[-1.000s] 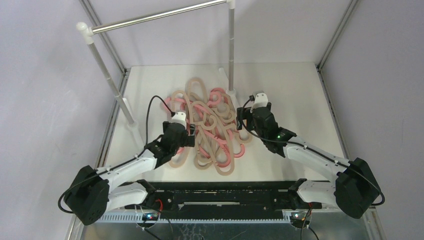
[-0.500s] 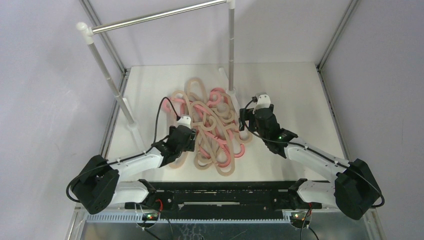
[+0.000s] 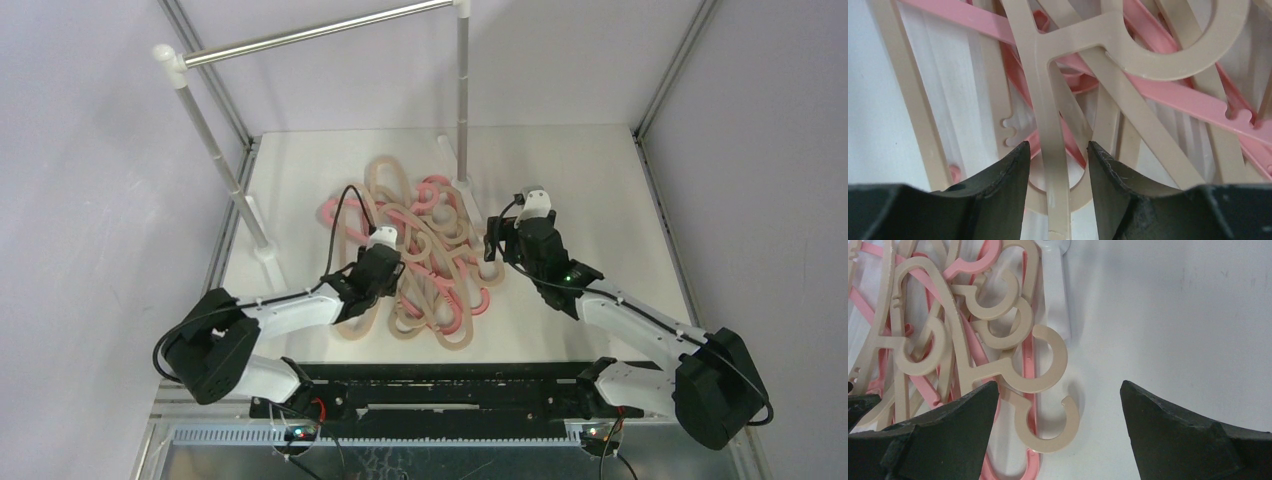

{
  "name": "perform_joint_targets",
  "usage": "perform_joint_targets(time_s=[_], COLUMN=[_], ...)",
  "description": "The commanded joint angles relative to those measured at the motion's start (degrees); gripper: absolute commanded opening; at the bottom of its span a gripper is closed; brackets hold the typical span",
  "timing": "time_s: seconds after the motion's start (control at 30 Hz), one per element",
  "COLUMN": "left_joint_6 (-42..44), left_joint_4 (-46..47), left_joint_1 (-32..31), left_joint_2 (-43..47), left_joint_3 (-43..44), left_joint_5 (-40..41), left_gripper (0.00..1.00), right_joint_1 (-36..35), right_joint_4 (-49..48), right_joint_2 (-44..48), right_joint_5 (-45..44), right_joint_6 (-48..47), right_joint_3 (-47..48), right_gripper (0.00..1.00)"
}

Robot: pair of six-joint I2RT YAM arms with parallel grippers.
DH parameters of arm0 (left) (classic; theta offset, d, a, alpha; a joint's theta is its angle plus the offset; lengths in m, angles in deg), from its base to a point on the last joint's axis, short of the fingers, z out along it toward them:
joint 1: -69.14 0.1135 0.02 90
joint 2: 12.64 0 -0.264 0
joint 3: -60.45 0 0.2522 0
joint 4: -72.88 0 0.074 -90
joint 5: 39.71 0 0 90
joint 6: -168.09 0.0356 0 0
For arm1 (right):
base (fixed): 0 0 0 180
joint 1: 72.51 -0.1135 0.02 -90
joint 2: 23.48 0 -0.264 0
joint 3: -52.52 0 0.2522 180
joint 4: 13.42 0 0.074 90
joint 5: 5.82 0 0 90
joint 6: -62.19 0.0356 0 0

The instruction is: Organize the hangers

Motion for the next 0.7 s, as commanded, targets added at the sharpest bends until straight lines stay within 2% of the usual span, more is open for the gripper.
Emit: perform_joint_targets(time_s=[0.0,0.07,0.17,0.43,0.57,0.67], left_joint_6=[-1.21,-1.53,-1.83,-2.30,-1.81,-0.90], left_joint_4=[0.61,0.84,1.43,1.00,-3.62,-8.76], left_joint_1=[-0.39,-0.39,-0.39,-0.39,-0.39,-0.39], left_joint_2=[-2.95,-3.91,-4.79,-5.87,-1.35,5.57], left_joint_3=[1.57,1.50,1.34,1.50,3.46,6.24], left_joint_5=[1.33,1.42,1.53,1.99,2.23,2.48], left_gripper=[0.50,0.49,0.40,0.01,0.00,0.00], right_joint_1=[0.46,0.53,0.60,1.40,1.91,2.13], right_joint_4=[-2.24,-2.17,-1.99,-2.10,-2.13,-2.23], right_joint_2=[1.98,2.22,2.63,3.81,3.86,3.67], right_joint_5=[0.51,0.51,0.44,0.50,0.79,1.32], right_joint_6=[1.34,1.36,1.53,1.75,2.04,2.19], right_joint_3=[-0.11,-0.29,-0.41,-1.15,-1.35,-1.34], right_gripper=[0.99,0.99,0.99,0.99,0.99,0.99])
